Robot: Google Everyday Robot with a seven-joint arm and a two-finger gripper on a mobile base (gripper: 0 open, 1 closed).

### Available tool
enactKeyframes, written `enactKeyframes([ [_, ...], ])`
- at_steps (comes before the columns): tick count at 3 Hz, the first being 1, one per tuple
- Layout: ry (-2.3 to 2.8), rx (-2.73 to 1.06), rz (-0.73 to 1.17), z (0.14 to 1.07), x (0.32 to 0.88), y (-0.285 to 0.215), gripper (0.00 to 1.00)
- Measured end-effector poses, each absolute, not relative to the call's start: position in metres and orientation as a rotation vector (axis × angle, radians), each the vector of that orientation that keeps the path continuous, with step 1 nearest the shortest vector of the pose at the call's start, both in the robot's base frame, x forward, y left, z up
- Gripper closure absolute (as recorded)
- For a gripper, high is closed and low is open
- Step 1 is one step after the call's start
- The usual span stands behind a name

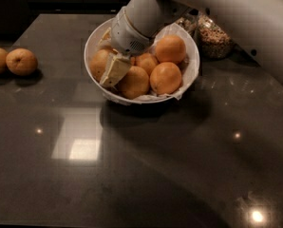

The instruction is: Pick orange from white bowl

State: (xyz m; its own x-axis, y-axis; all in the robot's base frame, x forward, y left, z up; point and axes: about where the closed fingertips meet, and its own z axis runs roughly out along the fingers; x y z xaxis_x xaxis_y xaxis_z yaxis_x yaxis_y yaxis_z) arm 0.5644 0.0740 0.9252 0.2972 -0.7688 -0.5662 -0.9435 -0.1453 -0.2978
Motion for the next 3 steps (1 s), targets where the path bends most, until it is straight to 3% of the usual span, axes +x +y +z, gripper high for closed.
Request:
enactKeyframes([
  [1,1.523,-1.966,0.385,0.9208,0.5641,0.0763,0.55],
  [3,1.527,-1.957,0.402,0.9204,0.5625,0.0783,1.0],
])
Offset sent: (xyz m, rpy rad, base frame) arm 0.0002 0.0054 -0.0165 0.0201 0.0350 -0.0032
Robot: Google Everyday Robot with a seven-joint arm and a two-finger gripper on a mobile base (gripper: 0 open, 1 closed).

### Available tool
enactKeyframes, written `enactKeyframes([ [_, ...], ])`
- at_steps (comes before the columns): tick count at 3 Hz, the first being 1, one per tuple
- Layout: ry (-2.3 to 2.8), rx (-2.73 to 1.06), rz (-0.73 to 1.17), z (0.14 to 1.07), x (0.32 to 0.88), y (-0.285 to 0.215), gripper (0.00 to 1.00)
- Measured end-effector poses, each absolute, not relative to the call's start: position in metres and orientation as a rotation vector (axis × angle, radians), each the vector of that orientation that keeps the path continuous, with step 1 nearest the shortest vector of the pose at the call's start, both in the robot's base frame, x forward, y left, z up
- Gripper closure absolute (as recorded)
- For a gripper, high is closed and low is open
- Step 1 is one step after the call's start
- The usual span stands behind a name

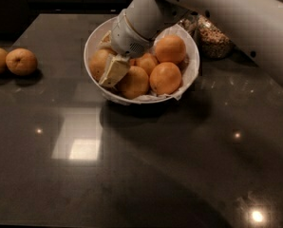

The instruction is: Pick orange from white bowl

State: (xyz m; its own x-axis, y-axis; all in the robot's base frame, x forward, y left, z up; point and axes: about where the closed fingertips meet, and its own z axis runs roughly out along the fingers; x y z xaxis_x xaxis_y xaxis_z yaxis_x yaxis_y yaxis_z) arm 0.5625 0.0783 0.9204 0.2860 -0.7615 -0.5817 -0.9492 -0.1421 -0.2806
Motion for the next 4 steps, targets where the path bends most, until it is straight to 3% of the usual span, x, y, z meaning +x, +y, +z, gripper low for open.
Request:
enactKeyframes([
  [2,1.515,-1.935,0.413,0.926,0.561,0.077,1.0],
  [4,1.532,-1.874,0.346,0.964,0.543,0.035,1.0],
])
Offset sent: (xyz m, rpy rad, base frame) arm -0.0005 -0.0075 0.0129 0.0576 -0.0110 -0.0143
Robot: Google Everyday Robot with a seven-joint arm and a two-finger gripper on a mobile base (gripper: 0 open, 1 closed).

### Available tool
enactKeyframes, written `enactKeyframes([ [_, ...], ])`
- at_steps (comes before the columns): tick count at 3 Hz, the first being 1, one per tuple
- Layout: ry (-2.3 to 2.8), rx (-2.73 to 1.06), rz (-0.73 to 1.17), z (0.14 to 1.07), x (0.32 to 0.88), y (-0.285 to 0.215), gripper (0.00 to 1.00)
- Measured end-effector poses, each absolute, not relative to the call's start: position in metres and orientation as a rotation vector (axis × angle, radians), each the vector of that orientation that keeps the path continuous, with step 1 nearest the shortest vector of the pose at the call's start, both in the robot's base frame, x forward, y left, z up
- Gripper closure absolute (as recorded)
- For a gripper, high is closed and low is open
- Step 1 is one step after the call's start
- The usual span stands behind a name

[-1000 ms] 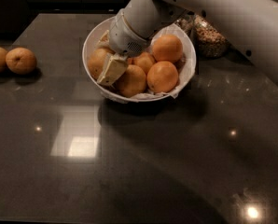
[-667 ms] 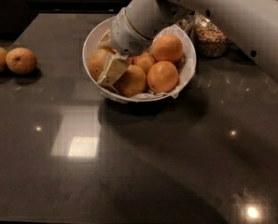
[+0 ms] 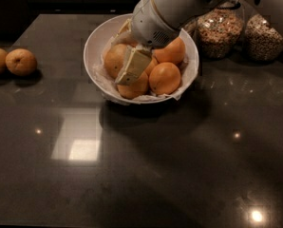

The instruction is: Pick orange from white bowl

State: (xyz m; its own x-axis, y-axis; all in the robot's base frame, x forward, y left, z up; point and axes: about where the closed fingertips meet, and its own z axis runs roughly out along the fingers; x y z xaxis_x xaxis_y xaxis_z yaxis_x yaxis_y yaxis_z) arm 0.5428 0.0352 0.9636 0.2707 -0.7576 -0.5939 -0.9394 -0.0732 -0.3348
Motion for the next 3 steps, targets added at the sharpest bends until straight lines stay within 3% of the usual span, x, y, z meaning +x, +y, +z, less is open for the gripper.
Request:
enactKeyframes([
  [3,1.678,-1.729,0.178,0.974,0.508,-0.067,1.0],
])
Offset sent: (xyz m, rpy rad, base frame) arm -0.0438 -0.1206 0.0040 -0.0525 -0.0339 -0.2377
